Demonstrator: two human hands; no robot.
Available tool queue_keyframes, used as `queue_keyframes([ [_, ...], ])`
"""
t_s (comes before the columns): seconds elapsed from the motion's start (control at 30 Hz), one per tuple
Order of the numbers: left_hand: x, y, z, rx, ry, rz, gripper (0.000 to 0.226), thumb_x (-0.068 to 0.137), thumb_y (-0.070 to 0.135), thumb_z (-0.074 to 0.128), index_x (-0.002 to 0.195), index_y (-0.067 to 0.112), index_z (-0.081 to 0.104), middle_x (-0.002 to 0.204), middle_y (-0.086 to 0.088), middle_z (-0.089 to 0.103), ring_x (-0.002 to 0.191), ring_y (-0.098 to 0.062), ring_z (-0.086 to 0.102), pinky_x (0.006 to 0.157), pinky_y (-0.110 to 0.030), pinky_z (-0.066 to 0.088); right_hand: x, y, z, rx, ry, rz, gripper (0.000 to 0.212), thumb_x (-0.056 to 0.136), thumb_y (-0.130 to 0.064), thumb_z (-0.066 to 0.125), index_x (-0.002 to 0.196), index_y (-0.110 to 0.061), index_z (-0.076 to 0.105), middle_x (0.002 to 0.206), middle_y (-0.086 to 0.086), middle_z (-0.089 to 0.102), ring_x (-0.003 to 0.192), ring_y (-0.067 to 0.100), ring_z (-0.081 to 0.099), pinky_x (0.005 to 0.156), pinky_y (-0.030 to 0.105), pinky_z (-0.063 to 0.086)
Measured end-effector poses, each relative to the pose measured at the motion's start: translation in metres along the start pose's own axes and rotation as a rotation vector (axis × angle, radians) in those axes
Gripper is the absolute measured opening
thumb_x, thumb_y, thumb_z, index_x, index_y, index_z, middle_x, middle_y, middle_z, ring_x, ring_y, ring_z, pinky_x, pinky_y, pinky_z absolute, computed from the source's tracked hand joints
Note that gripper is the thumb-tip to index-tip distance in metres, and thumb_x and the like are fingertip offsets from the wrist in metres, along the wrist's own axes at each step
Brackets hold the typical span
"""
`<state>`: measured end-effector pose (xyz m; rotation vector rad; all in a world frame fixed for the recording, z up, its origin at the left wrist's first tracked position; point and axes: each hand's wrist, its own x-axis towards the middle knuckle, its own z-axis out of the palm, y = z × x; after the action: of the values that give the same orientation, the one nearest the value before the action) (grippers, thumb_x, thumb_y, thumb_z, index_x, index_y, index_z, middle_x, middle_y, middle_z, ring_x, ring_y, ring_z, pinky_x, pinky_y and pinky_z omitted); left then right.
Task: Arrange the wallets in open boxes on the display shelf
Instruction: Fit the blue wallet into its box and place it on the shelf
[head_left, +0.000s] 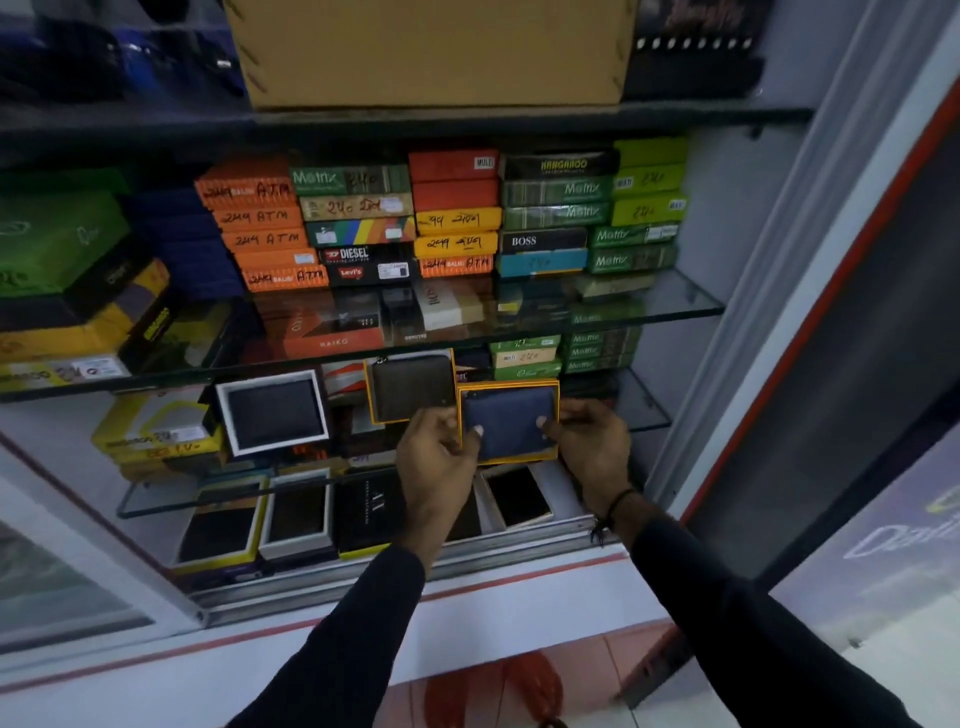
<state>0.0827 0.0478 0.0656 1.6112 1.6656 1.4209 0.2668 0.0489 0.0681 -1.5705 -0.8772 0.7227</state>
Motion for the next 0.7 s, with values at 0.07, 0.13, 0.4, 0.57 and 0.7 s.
queue_keyframes([
  [0.07, 0.017, 0.007, 0.013, 0.073, -0.012, -0.001, 0.023, 0.077, 0.028, 0.080, 0.093, 0.026, 0.064, 0.094, 0.003, 0.068, 0.080, -0.014, 0.065, 0.068, -0.034, 0.057, 0.022, -0.003, 0.005, 0.006, 0.008, -0.003, 0.028, 0.064, -0.014, 0.090, 0.088, -0.009, 0.076, 0.085, 0.007, 0.077, 0.084, 0.024, 0.075, 0.082, 0.043, 0.062],
  [0.13, 0.032, 0.014, 0.028, 0.164, -0.047, -0.007, 0.024, 0.080, 0.029, 0.078, 0.099, 0.025, 0.063, 0.102, 0.003, 0.067, 0.090, -0.016, 0.065, 0.075, -0.036, 0.059, 0.045, -0.001, 0.011, -0.037, 0.032, 0.004, 0.025, 0.062, -0.017, 0.091, 0.081, -0.018, 0.075, 0.083, 0.004, 0.077, 0.084, 0.023, 0.074, 0.083, 0.044, 0.061],
  [0.4, 0.080, 0.021, 0.076, 0.397, -0.129, -0.023, 0.029, 0.087, 0.028, 0.073, 0.112, 0.016, 0.066, 0.115, -0.006, 0.067, 0.099, -0.023, 0.069, 0.081, -0.037, 0.061, 0.116, 0.016, 0.025, -0.138, 0.052, -0.031, 0.031, 0.058, -0.019, 0.091, 0.061, -0.034, 0.063, 0.074, -0.003, 0.073, 0.079, 0.022, 0.074, 0.081, 0.045, 0.061],
  [0.57, 0.082, 0.018, 0.077, 0.379, -0.152, -0.014, 0.030, 0.089, 0.025, 0.071, 0.117, 0.015, 0.066, 0.120, -0.007, 0.065, 0.103, -0.023, 0.067, 0.085, -0.035, 0.059, 0.131, 0.024, 0.023, -0.137, -0.003, -0.001, 0.026, 0.055, -0.026, 0.092, 0.068, -0.027, 0.069, 0.073, -0.003, 0.074, 0.076, 0.018, 0.073, 0.080, 0.046, 0.062],
  [0.7, 0.065, 0.018, 0.059, 0.347, -0.146, 0.051, 0.030, 0.093, 0.028, 0.064, 0.121, 0.019, 0.061, 0.125, -0.004, 0.058, 0.105, -0.020, 0.064, 0.085, -0.035, 0.059, 0.104, 0.011, 0.012, -0.183, 0.043, -0.035, 0.033, 0.060, -0.049, 0.078, 0.074, -0.021, 0.067, 0.074, -0.004, 0.075, 0.077, 0.020, 0.073, 0.076, 0.046, 0.062],
])
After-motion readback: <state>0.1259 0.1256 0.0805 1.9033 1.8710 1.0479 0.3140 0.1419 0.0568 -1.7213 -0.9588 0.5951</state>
